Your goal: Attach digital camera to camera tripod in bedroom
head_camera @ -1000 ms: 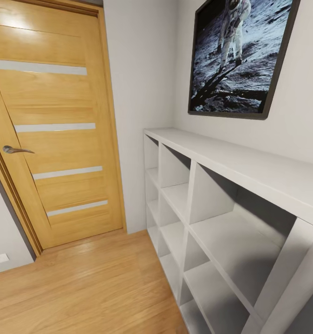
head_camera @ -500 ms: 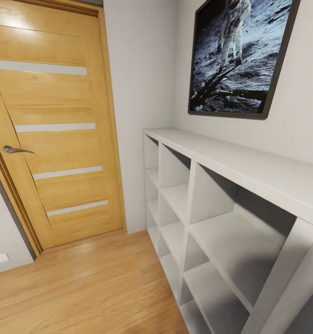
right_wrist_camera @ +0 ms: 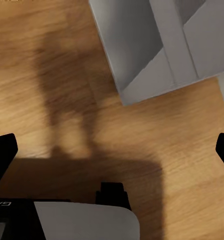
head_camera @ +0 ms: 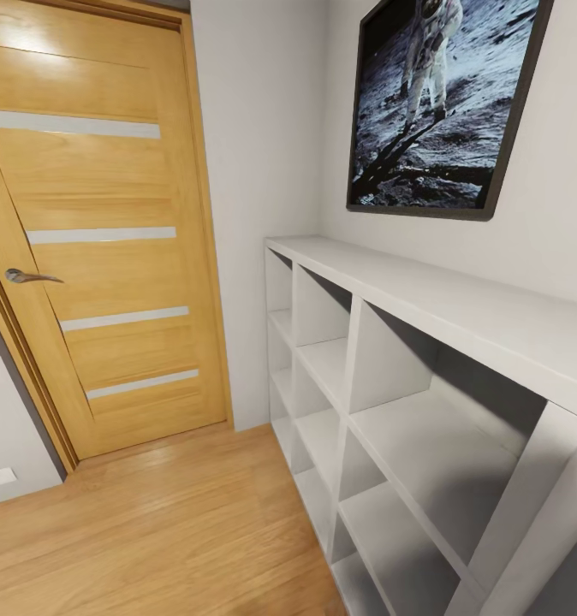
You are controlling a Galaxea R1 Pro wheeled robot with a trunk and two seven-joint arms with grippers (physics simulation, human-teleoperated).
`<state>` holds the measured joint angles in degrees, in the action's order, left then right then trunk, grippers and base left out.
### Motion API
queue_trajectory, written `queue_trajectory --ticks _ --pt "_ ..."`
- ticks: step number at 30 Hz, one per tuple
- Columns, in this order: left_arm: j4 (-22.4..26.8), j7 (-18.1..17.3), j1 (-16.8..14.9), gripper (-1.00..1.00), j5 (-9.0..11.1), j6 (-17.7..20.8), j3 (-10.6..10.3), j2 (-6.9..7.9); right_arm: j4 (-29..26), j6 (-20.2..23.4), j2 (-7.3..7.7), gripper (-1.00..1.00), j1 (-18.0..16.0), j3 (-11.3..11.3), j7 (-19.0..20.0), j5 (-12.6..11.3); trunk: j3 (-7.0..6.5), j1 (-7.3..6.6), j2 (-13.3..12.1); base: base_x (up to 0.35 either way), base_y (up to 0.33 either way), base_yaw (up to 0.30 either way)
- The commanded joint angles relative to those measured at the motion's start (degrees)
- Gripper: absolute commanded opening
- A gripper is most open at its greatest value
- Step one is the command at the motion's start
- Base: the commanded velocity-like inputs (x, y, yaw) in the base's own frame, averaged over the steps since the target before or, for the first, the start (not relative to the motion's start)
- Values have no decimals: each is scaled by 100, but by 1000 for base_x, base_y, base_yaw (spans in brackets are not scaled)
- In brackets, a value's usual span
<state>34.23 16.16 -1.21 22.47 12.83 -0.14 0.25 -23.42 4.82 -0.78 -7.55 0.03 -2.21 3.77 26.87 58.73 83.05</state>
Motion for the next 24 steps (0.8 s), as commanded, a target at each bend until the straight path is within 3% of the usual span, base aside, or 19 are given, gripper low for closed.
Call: queue_trajectory --ticks 1,9,10,16,18,24 --pt "15 26 -1 100 42 28 -3 1 -22 39 -19 100 0 2 -19 42 6 0 3 0 0 0" --pt "35 27 -2 100 46 27 -3 1 -96 36 -300 100 0 6 -27 68 6 0 3 0 0 0" --pt "39 27 1 100 47 28 -3 1 -97 42 -423 100 0 10 -31 82 6 0 3 0 0 0" --pt "42 33 1 100 47 33 -3 -4 -53 44 -611 100 0 27 -33 172 6 0 3 0 0 0" --pt "40 35 -1 100 47 35 2 -7 -36 48 -774 100 0 42 -33 233 6 0 3 0 0 0" --pt "40 36 0 100 47 35 5 -8 -35 53 -919 100 0 81 1 263 6 0 3 0 0 0"
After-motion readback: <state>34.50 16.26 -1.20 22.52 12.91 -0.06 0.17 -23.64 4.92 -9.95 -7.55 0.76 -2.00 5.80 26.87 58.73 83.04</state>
